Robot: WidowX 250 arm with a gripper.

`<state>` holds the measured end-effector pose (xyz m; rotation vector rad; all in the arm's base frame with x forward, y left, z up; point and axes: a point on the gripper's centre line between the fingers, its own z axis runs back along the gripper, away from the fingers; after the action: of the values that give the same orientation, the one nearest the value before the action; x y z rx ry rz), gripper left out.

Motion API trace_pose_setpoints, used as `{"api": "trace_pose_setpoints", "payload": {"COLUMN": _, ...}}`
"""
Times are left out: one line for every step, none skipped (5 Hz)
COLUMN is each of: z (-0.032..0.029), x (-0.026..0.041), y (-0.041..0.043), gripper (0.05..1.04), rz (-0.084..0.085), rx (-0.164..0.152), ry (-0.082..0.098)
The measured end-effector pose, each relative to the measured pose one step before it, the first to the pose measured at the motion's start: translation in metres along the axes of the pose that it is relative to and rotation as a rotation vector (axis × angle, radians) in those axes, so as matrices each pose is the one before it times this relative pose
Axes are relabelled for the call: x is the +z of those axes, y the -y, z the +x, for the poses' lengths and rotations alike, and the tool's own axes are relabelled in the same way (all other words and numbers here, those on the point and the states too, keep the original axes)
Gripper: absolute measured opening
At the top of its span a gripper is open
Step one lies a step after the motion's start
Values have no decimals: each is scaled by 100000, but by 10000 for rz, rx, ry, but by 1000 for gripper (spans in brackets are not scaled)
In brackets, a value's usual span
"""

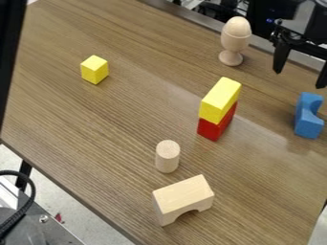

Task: Sets blue arch to upright position

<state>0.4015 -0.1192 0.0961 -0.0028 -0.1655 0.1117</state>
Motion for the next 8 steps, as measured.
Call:
{"api": "trace_pose_setpoints", "payload": {"z": -625, "x": -1930, "y": -203, "gripper": 997, "rz": 201, "rx": -8, "ry": -482}}
{"api": "trace_pose_setpoints", "payload": {"z": 5, "x": -632, "y": 99, "gripper": 997, "rz": 139, "rx": -37, "ry": -204}}
{"api": "trace_pose_setpoints", "payload": {"z": 149, "x": -669, "y": 729, "gripper": 997, "rz": -49, "rx": -111, "ry": -84}}
{"api": "trace_pose_setpoints", "payload": {"z": 252, "x": -85, "y": 497, "gripper": 997, "rz": -31, "rx": -143, "ry": 24}}
{"api": "trace_pose_setpoints", "payload": {"z": 285, "x": 11, "y": 532, "gripper": 997, "rz": -56, "rx": -59, "ry": 46}}
{"api": "trace_pose_setpoints", "payload": {"z": -127, "x": -562, "y": 262, "gripper": 997, "rz": 44, "rx": -82, "ry": -111}}
{"api": "trace_pose_setpoints", "payload": {"z": -49, "x": -941, "y": 129, "gripper": 965, "rz": 27, "rx": -20, "ry": -105}}
{"api": "trace_pose_setpoints", "payload": {"z": -122, "x": -585, "y": 9, "gripper": 686, "rz": -23, "rx": 11, "ry": 7}}
